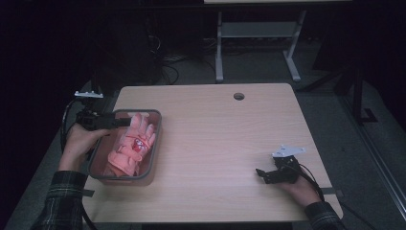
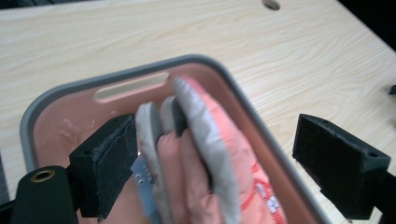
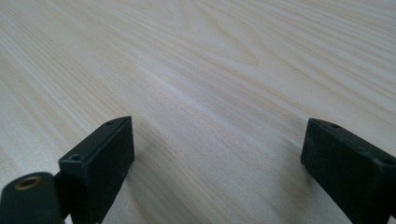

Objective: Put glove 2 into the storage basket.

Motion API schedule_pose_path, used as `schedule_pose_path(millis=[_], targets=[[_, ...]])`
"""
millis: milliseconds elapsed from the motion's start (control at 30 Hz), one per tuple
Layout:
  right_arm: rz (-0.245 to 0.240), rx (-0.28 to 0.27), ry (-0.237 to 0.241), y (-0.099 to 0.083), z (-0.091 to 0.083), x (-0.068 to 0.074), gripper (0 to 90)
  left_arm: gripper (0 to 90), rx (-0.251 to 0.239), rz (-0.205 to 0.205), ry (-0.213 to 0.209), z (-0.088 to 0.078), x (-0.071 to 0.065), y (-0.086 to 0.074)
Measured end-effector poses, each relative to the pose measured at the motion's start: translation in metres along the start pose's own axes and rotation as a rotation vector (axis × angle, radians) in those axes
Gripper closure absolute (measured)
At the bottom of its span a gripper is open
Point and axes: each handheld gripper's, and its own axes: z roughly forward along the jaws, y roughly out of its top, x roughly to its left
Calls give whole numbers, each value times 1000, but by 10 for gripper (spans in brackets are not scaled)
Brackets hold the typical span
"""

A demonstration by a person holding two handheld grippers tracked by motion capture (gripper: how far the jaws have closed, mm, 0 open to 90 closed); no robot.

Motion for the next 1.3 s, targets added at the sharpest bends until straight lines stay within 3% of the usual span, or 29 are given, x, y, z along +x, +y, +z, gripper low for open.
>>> schedule_pose_path(millis=[500,733,1000,1300], targets=[[3,-1,0,0,0,0,92,137,-54,117,-43,13,-48,16],[3,-1,0,0,0,0,92,139,-82,169,-89,28,-74,20],[3,1,2,0,0,0,85,140,-81,219,-149,52,-108,14],[3,2,1,0,0,0,83,140,-90,271,-162,72,-142,-1]])
